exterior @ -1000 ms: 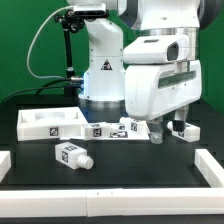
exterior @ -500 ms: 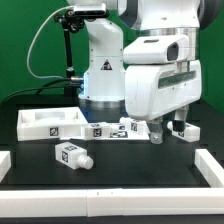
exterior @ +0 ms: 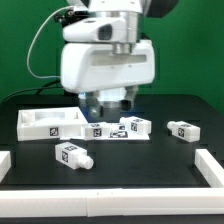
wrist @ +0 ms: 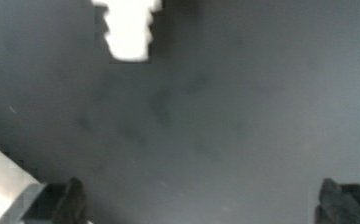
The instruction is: Assemble one leg
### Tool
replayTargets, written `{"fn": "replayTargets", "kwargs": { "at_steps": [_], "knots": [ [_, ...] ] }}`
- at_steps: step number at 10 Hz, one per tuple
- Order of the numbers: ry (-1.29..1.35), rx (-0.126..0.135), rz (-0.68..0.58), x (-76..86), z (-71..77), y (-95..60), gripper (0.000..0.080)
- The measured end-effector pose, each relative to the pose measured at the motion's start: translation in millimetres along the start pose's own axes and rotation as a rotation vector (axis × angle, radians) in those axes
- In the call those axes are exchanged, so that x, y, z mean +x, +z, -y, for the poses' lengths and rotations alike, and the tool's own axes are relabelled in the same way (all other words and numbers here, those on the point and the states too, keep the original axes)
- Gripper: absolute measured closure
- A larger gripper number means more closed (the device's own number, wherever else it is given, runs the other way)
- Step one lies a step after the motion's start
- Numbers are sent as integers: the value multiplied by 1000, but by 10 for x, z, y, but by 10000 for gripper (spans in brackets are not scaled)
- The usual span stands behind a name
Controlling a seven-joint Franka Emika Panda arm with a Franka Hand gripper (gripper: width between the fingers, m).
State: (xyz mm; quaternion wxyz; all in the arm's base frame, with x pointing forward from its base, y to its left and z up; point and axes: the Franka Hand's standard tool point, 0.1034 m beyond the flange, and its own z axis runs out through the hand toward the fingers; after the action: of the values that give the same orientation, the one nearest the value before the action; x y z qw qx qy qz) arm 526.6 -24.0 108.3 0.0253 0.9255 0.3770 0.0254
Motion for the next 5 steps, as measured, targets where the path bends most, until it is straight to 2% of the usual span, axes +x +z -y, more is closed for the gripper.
{"fn": "replayTargets", "kwargs": {
  "at_steps": [4,5],
  "knots": [
    [-1,6,4,-18,24,42,150],
    [30,11,16,-222,14,57,150]
  ]
}}
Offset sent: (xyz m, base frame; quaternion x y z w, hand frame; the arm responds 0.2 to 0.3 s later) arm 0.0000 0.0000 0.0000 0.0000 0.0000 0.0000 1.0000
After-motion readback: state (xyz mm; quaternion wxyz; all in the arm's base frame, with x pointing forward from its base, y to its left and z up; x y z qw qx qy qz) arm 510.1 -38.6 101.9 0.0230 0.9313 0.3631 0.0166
